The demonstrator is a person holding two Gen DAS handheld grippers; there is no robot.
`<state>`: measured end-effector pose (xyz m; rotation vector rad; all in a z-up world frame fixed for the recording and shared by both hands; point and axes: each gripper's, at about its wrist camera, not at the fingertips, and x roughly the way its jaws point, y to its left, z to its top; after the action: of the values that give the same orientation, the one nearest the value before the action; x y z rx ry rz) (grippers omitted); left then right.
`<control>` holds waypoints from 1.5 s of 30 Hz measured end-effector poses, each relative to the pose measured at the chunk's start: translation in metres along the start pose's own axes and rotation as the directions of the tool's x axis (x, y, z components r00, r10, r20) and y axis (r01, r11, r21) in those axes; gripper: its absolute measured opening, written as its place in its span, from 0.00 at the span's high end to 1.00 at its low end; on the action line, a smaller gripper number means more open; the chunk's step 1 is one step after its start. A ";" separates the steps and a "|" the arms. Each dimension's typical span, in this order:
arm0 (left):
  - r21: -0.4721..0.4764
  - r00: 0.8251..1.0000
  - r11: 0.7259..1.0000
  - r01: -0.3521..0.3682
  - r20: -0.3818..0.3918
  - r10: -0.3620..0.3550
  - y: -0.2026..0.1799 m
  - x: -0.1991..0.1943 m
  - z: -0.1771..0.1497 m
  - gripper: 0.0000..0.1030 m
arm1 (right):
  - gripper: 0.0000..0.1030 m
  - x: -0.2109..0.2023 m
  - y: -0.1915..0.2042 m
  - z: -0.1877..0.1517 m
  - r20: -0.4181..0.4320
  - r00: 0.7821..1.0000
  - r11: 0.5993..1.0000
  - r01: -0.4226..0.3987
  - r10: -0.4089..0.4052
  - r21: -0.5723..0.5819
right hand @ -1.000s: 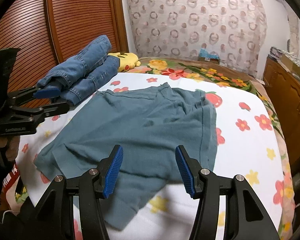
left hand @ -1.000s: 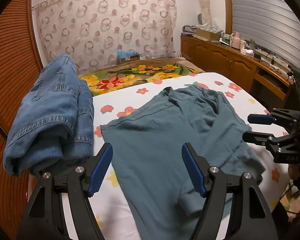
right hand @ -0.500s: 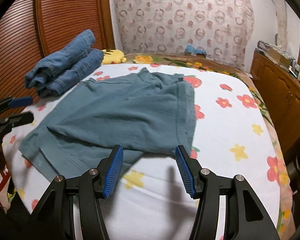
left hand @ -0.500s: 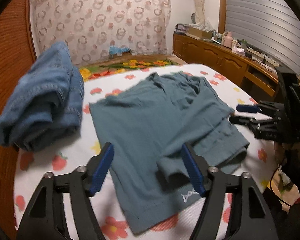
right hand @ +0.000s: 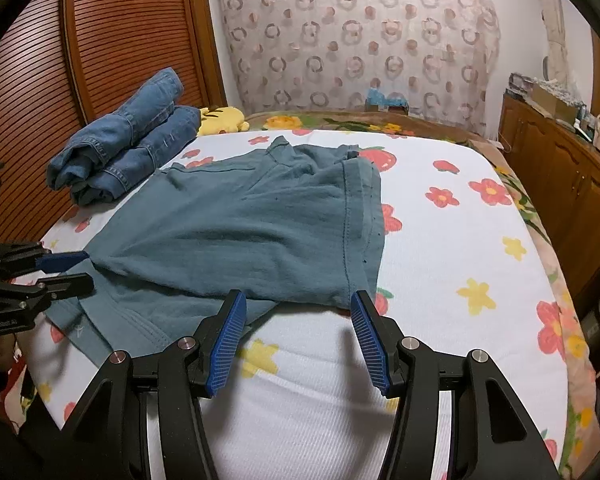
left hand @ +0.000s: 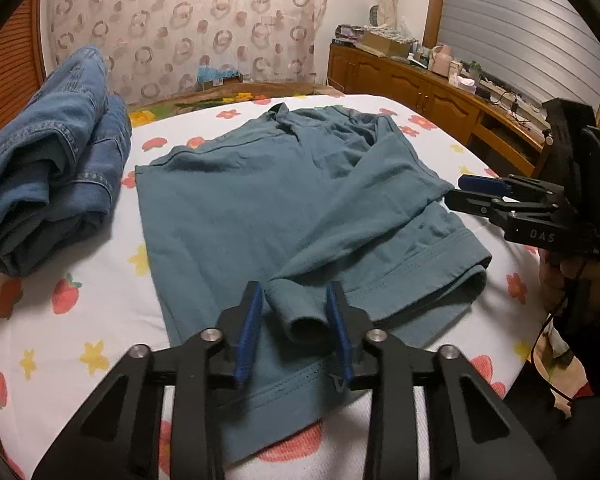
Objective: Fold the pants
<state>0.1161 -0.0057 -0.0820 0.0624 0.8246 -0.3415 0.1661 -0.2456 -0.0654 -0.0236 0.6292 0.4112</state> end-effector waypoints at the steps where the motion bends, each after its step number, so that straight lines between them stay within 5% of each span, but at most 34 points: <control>1: -0.002 1.000 1.000 -0.002 0.001 0.002 0.000 0.000 0.000 0.74 | 0.45 0.001 -0.001 0.000 0.000 1.000 1.000 0.003 -0.003 0.006; 4: -0.007 1.000 1.000 -0.007 0.013 0.007 0.002 -0.004 0.001 0.84 | 0.45 0.001 -0.004 -0.001 -0.009 1.000 1.000 0.011 -0.011 0.019; 17: -0.015 1.000 1.000 -0.005 0.015 0.006 0.002 -0.006 -0.003 0.85 | 0.47 0.011 -0.012 0.015 -0.092 0.993 0.994 0.068 -0.076 -0.090; 18: -0.017 1.000 1.000 -0.005 0.015 0.005 0.002 -0.006 -0.004 0.85 | 0.59 0.015 -0.010 0.016 -0.106 0.992 0.992 0.058 -0.070 -0.111; 26: 0.003 0.999 1.000 0.015 0.040 -0.015 -0.006 -0.020 0.000 0.91 | 0.94 0.024 -0.010 0.027 -0.132 0.989 0.986 0.038 -0.060 -0.162; 29: 0.002 0.996 0.999 0.051 0.071 -0.051 -0.012 -0.036 0.003 0.92 | 0.95 0.016 -0.009 0.032 -0.094 0.993 0.982 0.053 -0.071 -0.179; 35: 0.002 0.991 1.000 0.014 0.130 -0.014 -0.012 -0.066 0.005 0.92 | 0.95 -0.005 0.001 0.055 -0.008 0.999 0.982 0.042 -0.044 -0.185; 45: -0.064 0.994 0.998 -0.027 0.105 0.033 0.014 -0.076 -0.022 0.92 | 0.95 -0.013 0.039 0.073 0.074 0.997 0.968 -0.010 0.030 -0.252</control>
<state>0.0568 0.0322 -0.0426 -0.0021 0.7280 -0.2877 0.1828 -0.2042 0.0049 -0.2421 0.4979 0.5075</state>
